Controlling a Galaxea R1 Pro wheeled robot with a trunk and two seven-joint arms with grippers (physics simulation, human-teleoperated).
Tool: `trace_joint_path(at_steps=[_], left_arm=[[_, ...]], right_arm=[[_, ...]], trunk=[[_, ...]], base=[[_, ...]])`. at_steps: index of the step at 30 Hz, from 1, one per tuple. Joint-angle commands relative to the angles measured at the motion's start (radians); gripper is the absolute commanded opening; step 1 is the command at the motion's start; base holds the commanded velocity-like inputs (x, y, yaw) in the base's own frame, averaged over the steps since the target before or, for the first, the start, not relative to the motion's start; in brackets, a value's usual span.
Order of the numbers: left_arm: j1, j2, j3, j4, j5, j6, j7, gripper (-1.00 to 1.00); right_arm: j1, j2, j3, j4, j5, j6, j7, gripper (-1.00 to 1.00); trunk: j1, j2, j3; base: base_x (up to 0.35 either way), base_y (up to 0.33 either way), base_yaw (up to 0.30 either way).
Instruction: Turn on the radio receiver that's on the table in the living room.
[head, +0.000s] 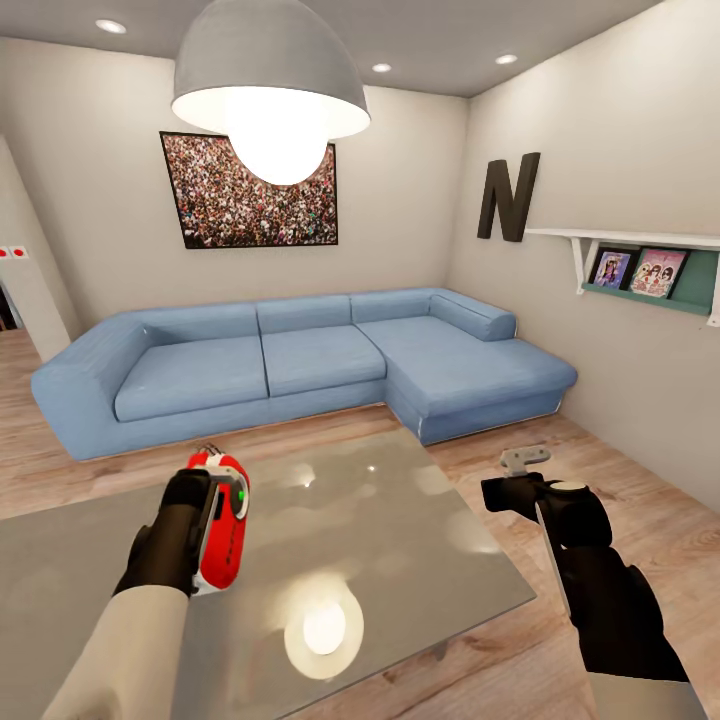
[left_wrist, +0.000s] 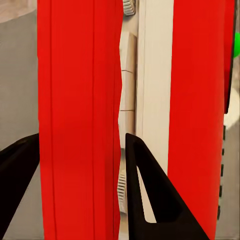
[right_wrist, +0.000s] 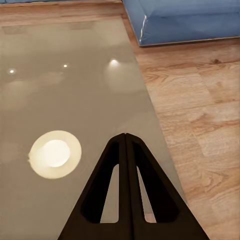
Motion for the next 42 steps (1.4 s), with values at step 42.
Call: trace_joint_path(at_steps=[42], left_arm=[[-0.001,0.081,0.000,0.086,-0.016,0.013,-0.161,-1.00]], right_arm=[[0.000,0.015,0.002,0.000,0.000,0.001,0.000,-1.00]], trunk=[[0.000,0.000,0.000]], base=[[0.000,0.000,0.000]])
